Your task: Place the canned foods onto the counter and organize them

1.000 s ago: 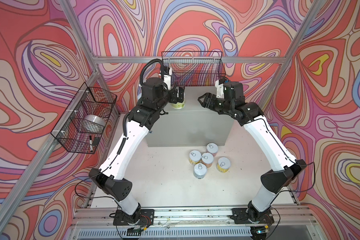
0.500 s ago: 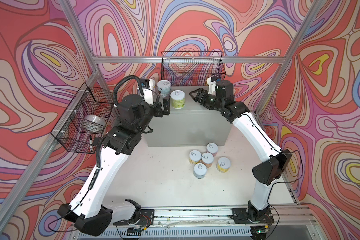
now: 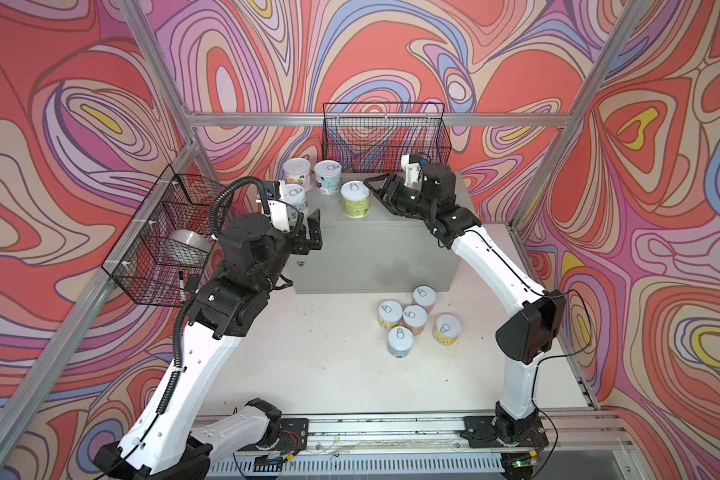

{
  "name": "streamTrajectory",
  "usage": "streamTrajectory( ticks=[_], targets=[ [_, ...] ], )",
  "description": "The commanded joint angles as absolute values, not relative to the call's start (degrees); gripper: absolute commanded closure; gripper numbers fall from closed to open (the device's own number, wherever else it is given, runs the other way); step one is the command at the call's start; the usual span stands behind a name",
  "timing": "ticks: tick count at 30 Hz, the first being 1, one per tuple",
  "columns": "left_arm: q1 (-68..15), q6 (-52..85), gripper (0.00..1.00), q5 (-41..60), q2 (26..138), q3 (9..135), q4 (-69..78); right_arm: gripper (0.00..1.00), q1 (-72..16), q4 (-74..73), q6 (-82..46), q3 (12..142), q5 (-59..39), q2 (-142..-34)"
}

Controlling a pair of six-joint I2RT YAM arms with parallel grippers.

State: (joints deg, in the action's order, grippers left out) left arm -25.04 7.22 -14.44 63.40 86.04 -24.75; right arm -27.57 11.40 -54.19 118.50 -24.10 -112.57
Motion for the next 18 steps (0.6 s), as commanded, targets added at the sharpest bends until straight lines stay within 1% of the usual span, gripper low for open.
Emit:
streamTrajectory(
  ticks=[1, 6, 18],
  targets=[
    [-24.0, 8.3, 0.0, -14.1, 62.8, 84.1, -25.5, 0.33, -29.1, 13.0, -57.3, 117.4, -24.2, -115.0],
    [-23.3, 9.7, 0.0, -13.4, 63.0, 82.2, -24.8, 0.33, -30.0, 9.6, -63.0, 114.8, -19.5, -114.3],
    [-23.3, 12.4, 0.01, -11.8, 63.5, 76.4, -21.7, 0.32, -35.3, 6.9, -75.5, 114.8, -6.9, -117.5]
  ],
)
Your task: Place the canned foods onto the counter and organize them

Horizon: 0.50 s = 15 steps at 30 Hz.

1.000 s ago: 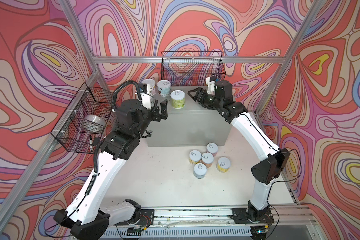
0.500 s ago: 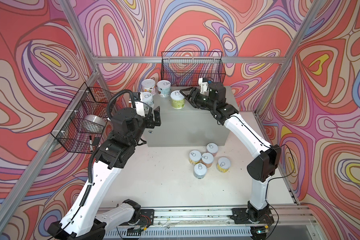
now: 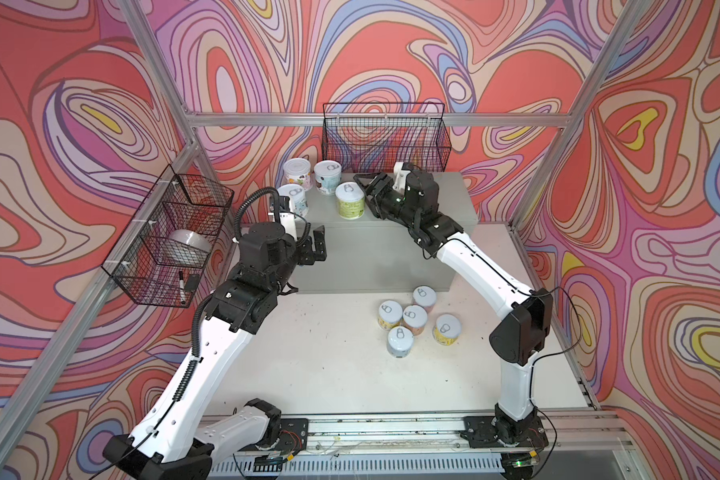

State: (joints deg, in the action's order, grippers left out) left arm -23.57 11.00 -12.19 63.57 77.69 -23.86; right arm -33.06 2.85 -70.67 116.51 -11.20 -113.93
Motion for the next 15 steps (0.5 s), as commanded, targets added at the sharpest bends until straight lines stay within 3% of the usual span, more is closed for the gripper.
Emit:
streamTrajectory(
  ticks=[1, 9, 15],
  targets=[
    [-23.3, 12.7, 0.01, -11.6, 63.5, 75.6, -21.2, 0.32, -35.7, 6.5, -76.6, 114.6, -5.8, -117.7],
    [-23.2, 13.1, 0.01, -11.2, 63.2, 72.1, -20.5, 0.31, -39.5, 3.1, -84.2, 110.1, 5.4, -116.7],
    [-23.3, 12.9, 0.01, -11.8, 63.4, 70.3, -19.2, 0.31, -40.5, 3.2, -86.7, 111.8, 8.0, -118.4]
  ],
)
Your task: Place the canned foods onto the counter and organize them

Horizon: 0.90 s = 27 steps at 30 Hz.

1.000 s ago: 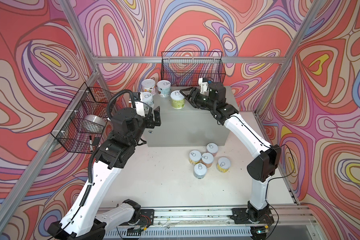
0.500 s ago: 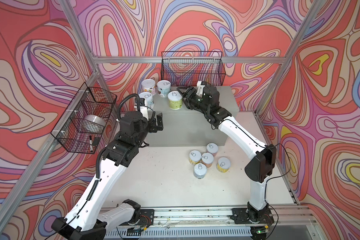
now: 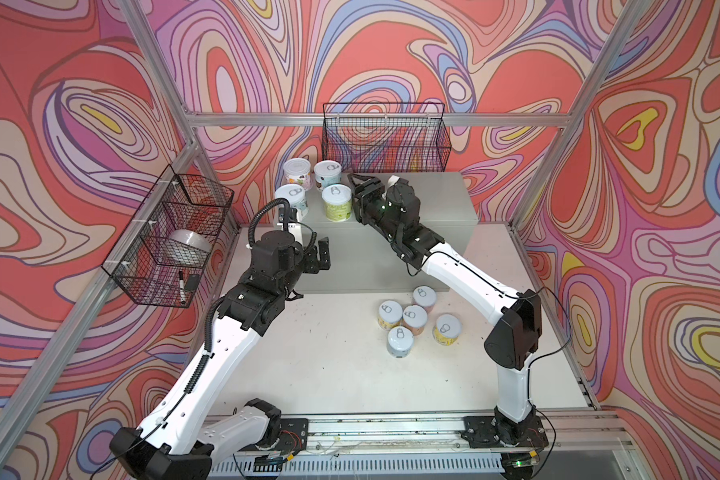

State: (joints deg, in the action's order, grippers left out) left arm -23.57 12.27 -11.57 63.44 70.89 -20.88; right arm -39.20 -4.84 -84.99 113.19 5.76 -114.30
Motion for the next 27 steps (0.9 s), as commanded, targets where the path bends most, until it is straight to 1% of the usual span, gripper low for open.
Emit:
streamTrajectory(
  ticks=[1, 7, 15, 17, 22, 27],
  targets=[
    [-23.3, 12.9, 0.01, -11.7, 63.6, 70.4, -19.2, 0.31, -40.6, 3.6, -86.8, 112.6, 7.8, -119.0],
    [-23.1, 13.2, 0.01, -11.5, 64.9, 69.8, -17.4, 0.33, -41.1, 3.1, -89.5, 116.0, 6.5, -122.9],
    [-23.0, 13.0, 0.01, -12.5, 66.8, 69.2, -15.7, 0.33, -41.2, 1.5, -89.7, 113.8, 10.0, -121.5],
    [-22.7, 13.5, 0.01, -12.9, 67.4, 69.2, -15.6, 0.33, -41.2, 1.0, -89.6, 112.0, 10.5, -120.4],
    [-22.7, 13.9, 0.0, -12.7, 68.4, 68.8, -12.2, 0.23, -40.3, 1.8, -83.2, 106.1, 12.3, -113.4],
    [-22.7, 16.5, 0.0, -13.4, 69.9, 68.2, -10.2, 0.24, -39.4, 1.1, -81.1, 101.4, 13.4, -108.9]
  ],
)
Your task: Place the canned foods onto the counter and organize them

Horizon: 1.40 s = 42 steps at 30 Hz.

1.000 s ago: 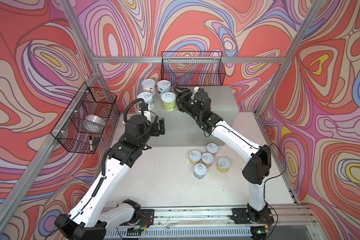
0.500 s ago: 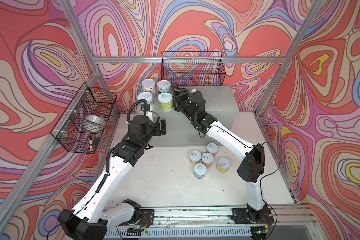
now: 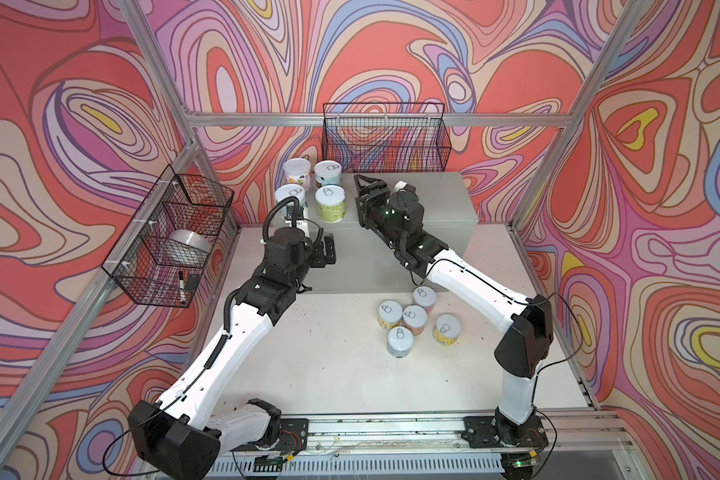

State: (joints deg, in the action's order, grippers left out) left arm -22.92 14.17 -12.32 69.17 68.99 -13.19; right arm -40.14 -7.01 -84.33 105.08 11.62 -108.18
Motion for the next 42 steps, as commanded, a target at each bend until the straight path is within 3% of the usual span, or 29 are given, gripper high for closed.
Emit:
streamTrajectory(
  ticks=[1, 13, 24, 42],
  targets=[
    [-22.7, 16.8, 0.0, -13.1, 70.2, 68.3, -10.1, 0.24, -39.3, 0.7, -80.8, 101.4, 12.4, -108.8],
    [-22.7, 18.4, 0.01, -15.0, 77.0, 74.4, -7.6, 0.28, -39.3, 1.1, -78.7, 110.3, 2.2, -115.4],
    [-22.6, 20.0, 0.01, -18.9, 79.2, 77.4, -8.1, 0.31, -39.6, 0.4, -79.3, 112.8, 0.0, -118.3],
    [-22.7, 18.9, 0.0, -21.4, 63.2, 63.9, -11.8, 0.3, -39.9, 2.0, -78.3, 115.7, 3.1, -118.9]
  ],
)
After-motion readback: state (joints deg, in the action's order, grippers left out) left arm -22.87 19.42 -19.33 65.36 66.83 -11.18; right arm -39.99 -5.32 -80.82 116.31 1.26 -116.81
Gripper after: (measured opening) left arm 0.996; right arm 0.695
